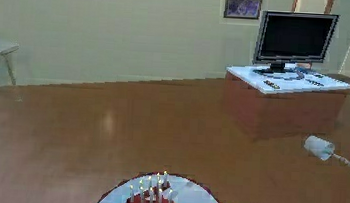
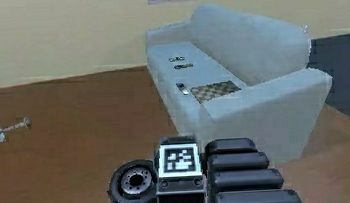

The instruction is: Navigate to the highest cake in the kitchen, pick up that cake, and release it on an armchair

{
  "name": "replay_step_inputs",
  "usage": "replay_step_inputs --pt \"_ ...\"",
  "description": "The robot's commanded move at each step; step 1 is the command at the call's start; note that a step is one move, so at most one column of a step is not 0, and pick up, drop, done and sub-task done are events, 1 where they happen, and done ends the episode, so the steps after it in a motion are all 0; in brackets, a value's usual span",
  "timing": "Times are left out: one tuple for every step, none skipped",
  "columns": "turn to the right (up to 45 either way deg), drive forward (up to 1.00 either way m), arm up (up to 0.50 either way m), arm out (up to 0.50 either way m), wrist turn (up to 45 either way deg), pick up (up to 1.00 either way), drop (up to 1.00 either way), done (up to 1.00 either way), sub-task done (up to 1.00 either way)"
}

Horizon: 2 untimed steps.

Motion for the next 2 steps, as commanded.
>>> replay_step_inputs --pt "0.0 1.00 0.00 0.00 0.0 0.00 0.00 0.00 0.00" --pt "0.0 1.00 0.00 0.00 0.0 0.00 0.00 0.00 0.00"
